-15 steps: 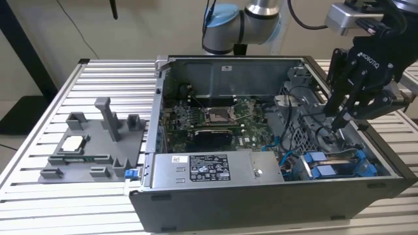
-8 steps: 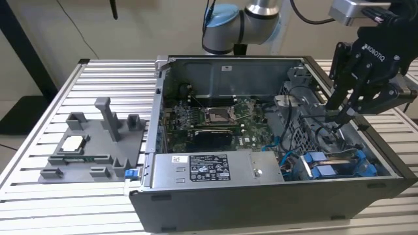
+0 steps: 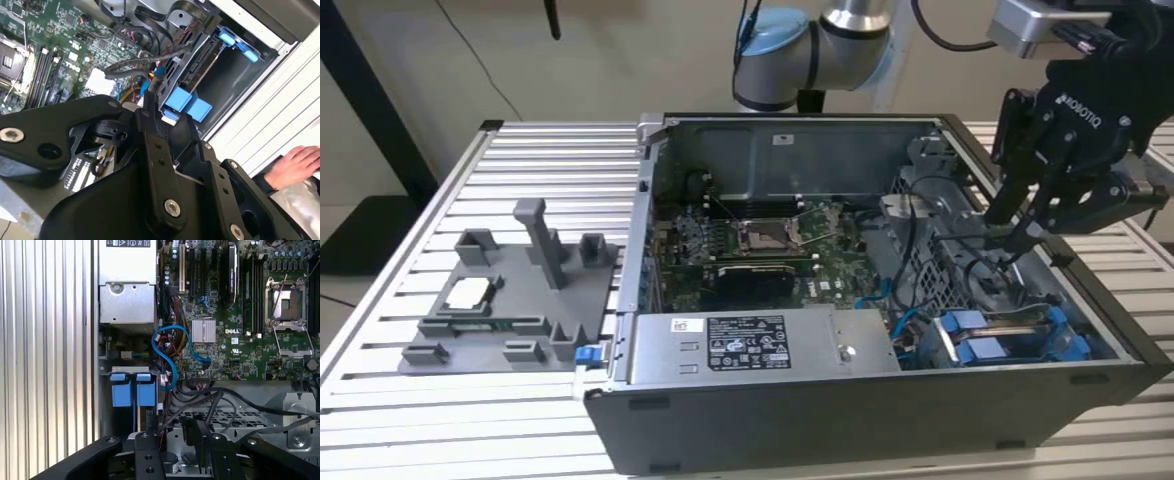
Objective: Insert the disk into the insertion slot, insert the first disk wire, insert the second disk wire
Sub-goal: 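Insert the first disk wire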
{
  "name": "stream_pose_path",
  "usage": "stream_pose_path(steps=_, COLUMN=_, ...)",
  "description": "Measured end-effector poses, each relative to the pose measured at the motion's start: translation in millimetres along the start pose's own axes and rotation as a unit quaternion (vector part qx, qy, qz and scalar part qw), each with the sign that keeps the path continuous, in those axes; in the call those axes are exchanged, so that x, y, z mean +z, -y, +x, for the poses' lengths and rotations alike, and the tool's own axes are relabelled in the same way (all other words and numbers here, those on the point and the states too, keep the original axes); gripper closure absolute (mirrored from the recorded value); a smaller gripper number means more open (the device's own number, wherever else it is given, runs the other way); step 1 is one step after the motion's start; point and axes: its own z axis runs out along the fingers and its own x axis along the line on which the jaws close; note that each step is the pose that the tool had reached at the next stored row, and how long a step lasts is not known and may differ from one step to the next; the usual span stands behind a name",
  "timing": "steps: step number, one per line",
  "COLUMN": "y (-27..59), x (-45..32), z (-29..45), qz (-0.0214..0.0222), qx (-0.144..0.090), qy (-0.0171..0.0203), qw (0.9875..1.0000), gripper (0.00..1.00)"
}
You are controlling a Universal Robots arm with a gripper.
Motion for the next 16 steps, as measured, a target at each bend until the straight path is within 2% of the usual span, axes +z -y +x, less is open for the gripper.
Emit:
stream_pose_path(steps=9, y=0.1, x=10.4, z=-5.7, qz=0.0181, qx=-0.002, qy=0.001, qw=0.9998, gripper=0.59)
stream_pose_path(steps=12, y=-3.7, x=12.7, z=-5.8, qz=0.0229, qx=-0.002, qy=0.0015, qw=0.9997, gripper=0.59)
stream_pose_path(steps=16, y=-5.7, x=16.4, z=-5.8, qz=0.0312, qx=-0.002, qy=0.0041, qw=0.9995, gripper=0.59)
